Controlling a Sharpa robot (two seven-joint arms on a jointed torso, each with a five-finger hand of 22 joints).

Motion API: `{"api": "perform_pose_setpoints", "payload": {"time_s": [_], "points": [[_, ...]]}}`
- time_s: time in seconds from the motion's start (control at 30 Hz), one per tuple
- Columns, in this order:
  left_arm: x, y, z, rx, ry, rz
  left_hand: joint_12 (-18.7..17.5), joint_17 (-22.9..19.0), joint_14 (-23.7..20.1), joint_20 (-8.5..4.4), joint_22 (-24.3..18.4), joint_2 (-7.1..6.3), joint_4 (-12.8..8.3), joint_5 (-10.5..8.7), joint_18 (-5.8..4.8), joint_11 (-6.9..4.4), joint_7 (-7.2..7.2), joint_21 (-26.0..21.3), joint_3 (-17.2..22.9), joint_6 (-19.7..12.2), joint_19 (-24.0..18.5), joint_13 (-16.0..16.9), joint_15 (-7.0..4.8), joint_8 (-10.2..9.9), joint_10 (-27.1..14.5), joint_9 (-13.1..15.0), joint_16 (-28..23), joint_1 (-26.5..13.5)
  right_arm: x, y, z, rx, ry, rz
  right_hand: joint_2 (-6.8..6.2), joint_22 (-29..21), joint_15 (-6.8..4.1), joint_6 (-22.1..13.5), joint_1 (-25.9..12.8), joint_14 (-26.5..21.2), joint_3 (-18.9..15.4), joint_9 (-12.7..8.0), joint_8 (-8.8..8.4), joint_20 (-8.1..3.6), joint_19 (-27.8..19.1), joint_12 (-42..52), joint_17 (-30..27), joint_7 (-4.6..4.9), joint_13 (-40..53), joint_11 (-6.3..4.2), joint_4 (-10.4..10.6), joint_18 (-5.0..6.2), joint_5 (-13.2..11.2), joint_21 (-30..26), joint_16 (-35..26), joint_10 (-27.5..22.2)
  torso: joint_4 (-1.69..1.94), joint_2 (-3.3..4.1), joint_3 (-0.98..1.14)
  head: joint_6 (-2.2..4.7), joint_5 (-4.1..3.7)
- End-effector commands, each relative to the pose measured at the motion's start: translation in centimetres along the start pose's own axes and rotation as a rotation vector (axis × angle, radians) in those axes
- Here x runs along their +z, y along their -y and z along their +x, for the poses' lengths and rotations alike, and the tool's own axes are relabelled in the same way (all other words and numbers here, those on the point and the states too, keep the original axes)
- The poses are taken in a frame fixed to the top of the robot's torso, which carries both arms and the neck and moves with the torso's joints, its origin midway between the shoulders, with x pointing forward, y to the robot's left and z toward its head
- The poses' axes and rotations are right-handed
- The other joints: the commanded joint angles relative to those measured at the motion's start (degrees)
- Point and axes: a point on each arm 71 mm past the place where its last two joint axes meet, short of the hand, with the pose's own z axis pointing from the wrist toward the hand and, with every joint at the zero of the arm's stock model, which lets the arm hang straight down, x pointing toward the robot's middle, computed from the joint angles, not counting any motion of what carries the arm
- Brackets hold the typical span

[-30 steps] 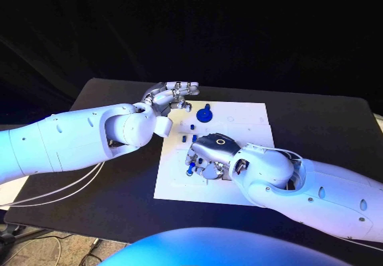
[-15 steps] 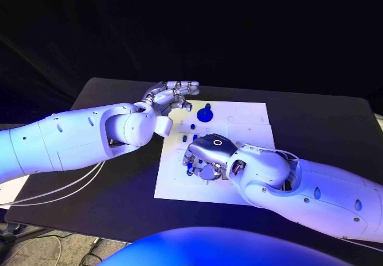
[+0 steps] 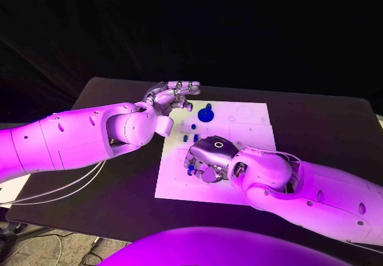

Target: Assemble the parts on the task board

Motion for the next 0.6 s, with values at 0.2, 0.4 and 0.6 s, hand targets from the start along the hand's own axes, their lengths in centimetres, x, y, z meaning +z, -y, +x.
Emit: {"api": "perform_pose_setpoints", "payload": {"time_s": [0.2, 0.4, 0.6], "points": [[0.01, 0.06, 0.28, -0.004, -0.022, 0.007, 0.2, -0.1, -0.6, -0.07, 0.0, 0.64, 0.1, 0.03, 0.75, 0.10, 0.06, -0.3, -0.3, -0.5, -0.3, 0.1, -0.04, 0.3, -0.3, -0.1, -0.3, 0.1, -0.15, -0.03, 0.61, -0.018, -0.051, 0.011, 0.47, 0.0, -0.16, 0.0, -0.1, 2.7, 0.3, 0.1, 0.21, -0.31, 0.0, 0.1, 0.0, 0.14, 0.1, -1.21, 0.0, 0.14, 0.2, 0.0, 0.2, 1.8, -0.04, -0.02, 0.01, 0.00, 0.00], [0.01, 0.06, 0.32, -0.005, -0.023, 0.007, 0.2, -0.1, -0.6, -0.07, 0.0, 0.64, 0.1, 0.03, 0.75, 0.10, 0.06, -0.3, -0.3, -0.5, -0.3, 0.1, -0.04, 0.3, -0.3, -0.1, -0.3, 0.1, -0.02, 0.31, 0.78, -0.024, -0.064, 0.026, 0.38, -0.1, -0.14, 0.0, -0.3, 2.7, 0.3, 0.1, 0.16, -0.31, -0.1, -0.1, -0.1, 0.15, 0.1, -1.17, 0.0, 0.16, 0.2, 0.0, 0.2, 1.8, -0.03, -0.03, -0.04, 0.00, -0.05], [-0.01, 0.05, 0.37, -0.005, -0.025, 0.005, 0.2, -0.1, -0.6, -0.07, 0.0, 0.64, 0.1, 0.03, 0.75, 0.10, 0.06, -0.3, -0.3, -0.5, -0.3, 0.1, -0.04, 0.3, -0.3, -0.1, -0.3, 0.1, 0.18, 0.65, 0.98, -0.026, -0.078, 0.041, -0.89, -0.8, 0.70, -2.6, -2.4, 2.5, -0.1, -0.5, -1.18, 0.26, -0.4, -2.2, -0.7, 1.07, -0.3, -0.19, 0.6, 0.18, 0.2, -0.5, -0.2, -1.2, 0.00, -0.01, -0.03, 0.00, -0.07]]}}
